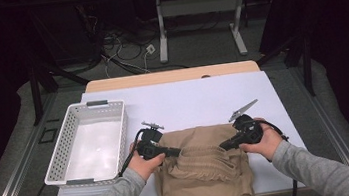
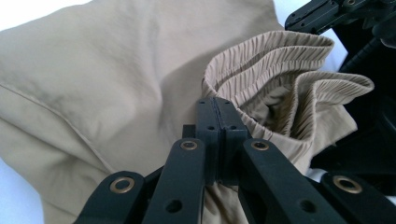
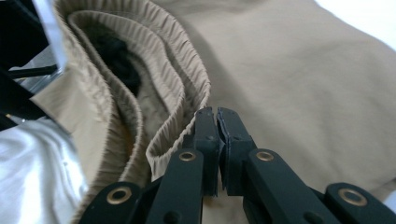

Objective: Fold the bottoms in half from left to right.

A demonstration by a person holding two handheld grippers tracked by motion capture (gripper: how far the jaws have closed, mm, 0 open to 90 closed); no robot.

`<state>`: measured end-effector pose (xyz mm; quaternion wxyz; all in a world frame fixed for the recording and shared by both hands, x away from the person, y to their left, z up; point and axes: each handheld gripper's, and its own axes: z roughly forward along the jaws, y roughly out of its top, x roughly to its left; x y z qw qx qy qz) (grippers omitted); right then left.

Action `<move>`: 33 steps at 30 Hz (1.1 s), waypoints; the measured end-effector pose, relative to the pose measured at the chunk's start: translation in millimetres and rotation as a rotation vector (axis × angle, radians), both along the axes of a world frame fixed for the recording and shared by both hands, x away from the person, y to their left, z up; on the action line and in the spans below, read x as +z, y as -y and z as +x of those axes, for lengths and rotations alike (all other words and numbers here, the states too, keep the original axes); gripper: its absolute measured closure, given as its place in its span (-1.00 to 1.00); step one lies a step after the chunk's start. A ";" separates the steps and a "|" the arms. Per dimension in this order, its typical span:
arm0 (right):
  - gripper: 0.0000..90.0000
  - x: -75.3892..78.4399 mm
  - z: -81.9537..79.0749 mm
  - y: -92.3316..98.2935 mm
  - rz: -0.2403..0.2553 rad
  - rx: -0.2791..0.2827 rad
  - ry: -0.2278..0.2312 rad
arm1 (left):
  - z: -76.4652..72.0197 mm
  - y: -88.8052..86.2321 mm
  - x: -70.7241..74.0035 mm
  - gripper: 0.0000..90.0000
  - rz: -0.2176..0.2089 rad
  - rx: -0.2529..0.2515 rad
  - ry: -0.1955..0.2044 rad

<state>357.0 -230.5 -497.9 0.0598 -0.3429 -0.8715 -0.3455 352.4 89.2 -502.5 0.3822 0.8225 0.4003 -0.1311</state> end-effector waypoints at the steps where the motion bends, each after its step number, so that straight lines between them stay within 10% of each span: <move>1: 0.94 2.0 -2.6 -0.4 0.001 0.012 0.001 | 0.0 0.0 0.0 0.98 0.000 0.000 0.000; 15: 0.91 7.8 -36.7 -6.1 0.013 0.083 -0.018 | -36.4 -0.8 5.0 0.98 -0.007 -0.074 -0.007; 33: 0.88 -16.9 -58.4 -12.4 0.051 0.095 -0.074 | -46.7 14.6 2.3 0.97 -0.064 -0.113 -0.001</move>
